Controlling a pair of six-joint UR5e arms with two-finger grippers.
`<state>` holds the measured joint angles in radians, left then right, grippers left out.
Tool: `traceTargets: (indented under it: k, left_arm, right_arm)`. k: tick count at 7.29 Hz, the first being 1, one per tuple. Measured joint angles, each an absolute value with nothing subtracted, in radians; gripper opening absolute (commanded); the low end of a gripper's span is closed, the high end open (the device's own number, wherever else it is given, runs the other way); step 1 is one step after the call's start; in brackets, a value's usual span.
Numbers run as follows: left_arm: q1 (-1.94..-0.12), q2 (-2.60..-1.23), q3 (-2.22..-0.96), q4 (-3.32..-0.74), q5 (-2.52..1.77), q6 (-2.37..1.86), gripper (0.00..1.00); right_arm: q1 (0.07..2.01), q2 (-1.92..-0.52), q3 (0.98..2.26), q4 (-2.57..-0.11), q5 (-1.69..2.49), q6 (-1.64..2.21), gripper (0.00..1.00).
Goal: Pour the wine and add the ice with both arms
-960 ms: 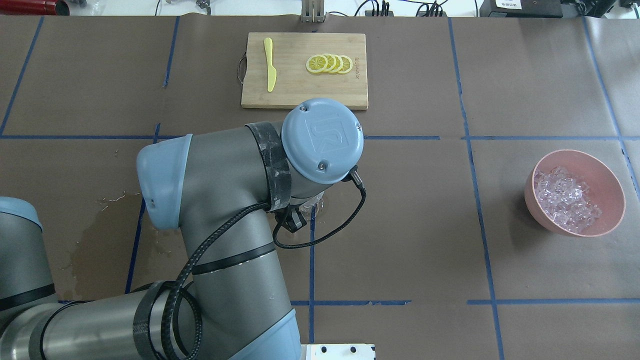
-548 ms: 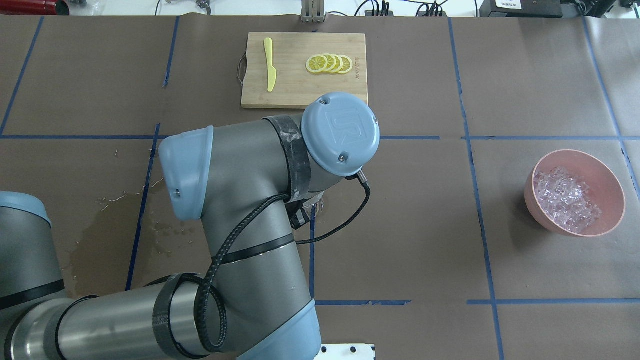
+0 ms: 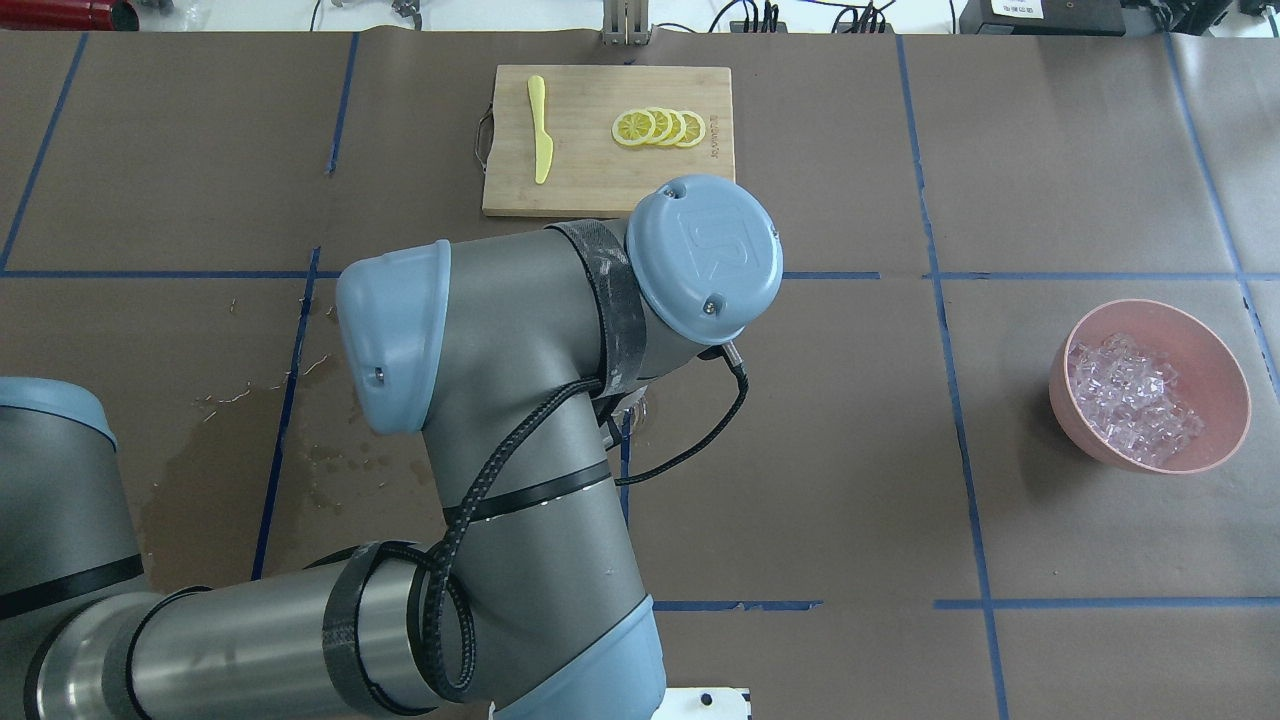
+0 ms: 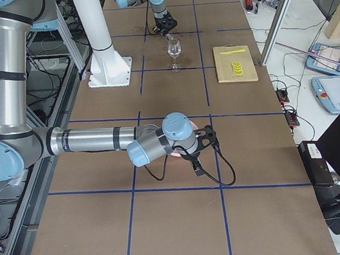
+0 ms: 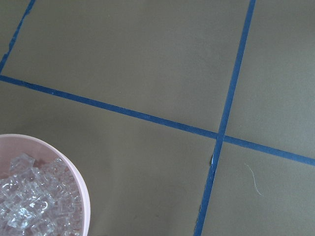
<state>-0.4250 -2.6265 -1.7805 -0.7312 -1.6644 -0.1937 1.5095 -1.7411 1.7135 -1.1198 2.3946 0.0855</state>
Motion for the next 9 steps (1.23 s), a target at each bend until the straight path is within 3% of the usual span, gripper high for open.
traceTargets:
  k: [3, 9]
  left_arm:
    - [-0.438, -2.578, -1.839, -0.778, -1.663, -0.196, 0.0]
    - [-0.546, -2.218, -2.074, -1.229, -1.664, -0.206, 0.0]
  right_arm:
    - [1.509, -1.741, 1.713, -1.12, 2.395, 0.086, 1.0]
    - [1.509, -1.742, 1.713, -1.119, 2.396, 0.085, 1.0]
